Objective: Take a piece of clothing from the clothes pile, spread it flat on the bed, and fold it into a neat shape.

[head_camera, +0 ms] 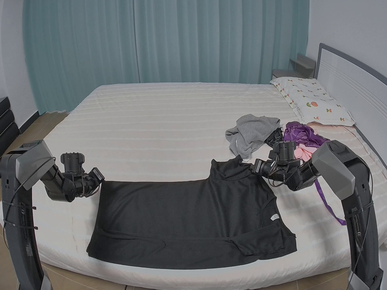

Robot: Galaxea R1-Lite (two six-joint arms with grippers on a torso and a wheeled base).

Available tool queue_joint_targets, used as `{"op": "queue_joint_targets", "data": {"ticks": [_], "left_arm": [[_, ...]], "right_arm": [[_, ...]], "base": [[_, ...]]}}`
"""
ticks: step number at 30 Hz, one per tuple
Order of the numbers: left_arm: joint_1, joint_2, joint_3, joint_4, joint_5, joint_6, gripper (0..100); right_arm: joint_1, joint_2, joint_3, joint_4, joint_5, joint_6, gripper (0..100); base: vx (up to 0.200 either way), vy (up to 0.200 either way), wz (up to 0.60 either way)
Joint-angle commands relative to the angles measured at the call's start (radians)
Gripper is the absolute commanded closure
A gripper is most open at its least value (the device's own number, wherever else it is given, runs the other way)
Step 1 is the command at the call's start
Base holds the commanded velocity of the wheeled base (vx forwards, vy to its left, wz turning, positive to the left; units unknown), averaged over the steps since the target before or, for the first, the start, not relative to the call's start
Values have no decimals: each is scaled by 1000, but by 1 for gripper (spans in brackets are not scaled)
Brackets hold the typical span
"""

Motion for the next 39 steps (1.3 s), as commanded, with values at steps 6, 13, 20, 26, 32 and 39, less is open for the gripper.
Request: {"op": "queue_joint_targets", "data": {"ticks": [6,13,20,26,32,39], "left_arm": [[5,-80,35,-1,1,-4,100],[10,-101,41,-1,3,-6,100],[8,-113,41,-1,4,-37,100],[20,-127,44,-1,4,-38,100],[25,-166,71,1,1,-38,100],[23,-166,86,-4,0,-37,100]], "right_arm": [[-6,-105,151,-67,9,31,100],[-24,-162,183,-124,4,100,100],[-26,-188,220,-127,6,121,100],[-29,-209,256,-157,1,147,100],[-38,-257,330,-193,9,149,100],[-53,-294,371,-223,18,174,100]], "base": [[0,0,0],[0,0,0],[0,0,0],[0,0,0],[0,0,0],[0,0,0]]}}
